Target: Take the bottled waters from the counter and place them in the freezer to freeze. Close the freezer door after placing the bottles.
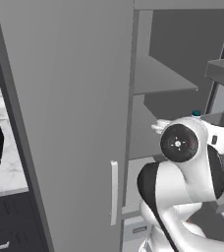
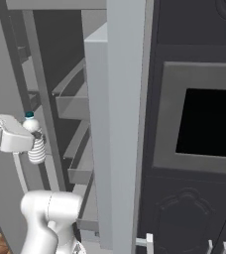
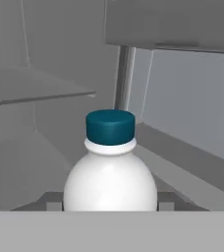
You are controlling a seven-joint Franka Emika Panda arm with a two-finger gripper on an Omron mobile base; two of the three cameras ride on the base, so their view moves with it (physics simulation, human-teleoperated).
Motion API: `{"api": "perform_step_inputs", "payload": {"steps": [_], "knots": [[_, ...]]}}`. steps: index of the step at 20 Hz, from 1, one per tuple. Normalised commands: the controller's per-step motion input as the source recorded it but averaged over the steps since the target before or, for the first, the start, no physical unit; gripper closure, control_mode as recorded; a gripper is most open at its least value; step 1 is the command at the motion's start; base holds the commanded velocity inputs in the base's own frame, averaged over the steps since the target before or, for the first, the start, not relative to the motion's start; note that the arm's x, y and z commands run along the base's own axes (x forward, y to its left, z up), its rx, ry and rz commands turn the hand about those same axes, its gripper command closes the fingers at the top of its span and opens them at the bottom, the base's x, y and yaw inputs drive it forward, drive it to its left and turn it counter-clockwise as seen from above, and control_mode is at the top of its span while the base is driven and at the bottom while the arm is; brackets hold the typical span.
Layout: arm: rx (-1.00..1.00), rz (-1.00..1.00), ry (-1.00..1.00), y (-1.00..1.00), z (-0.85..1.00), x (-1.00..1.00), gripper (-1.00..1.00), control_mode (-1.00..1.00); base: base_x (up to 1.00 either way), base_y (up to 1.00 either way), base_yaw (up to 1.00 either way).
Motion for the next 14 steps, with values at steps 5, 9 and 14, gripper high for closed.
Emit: {"api": "perform_step_inputs", "payload": {"steps": [5,9,14], "knots": [[0.02,0.33,0.00,0.00,0.40,0.37,1.00,-1.00,0.00,0.00,0.00],[0.00,0.32,0.00,0.00,0.29,0.65,1.00,-1.00,0.00,0.00,0.00],[0.00,0.25,-0.05,0.00,0.23,0.28,1.00,-1.00,0.00,0.00,0.00]]}}
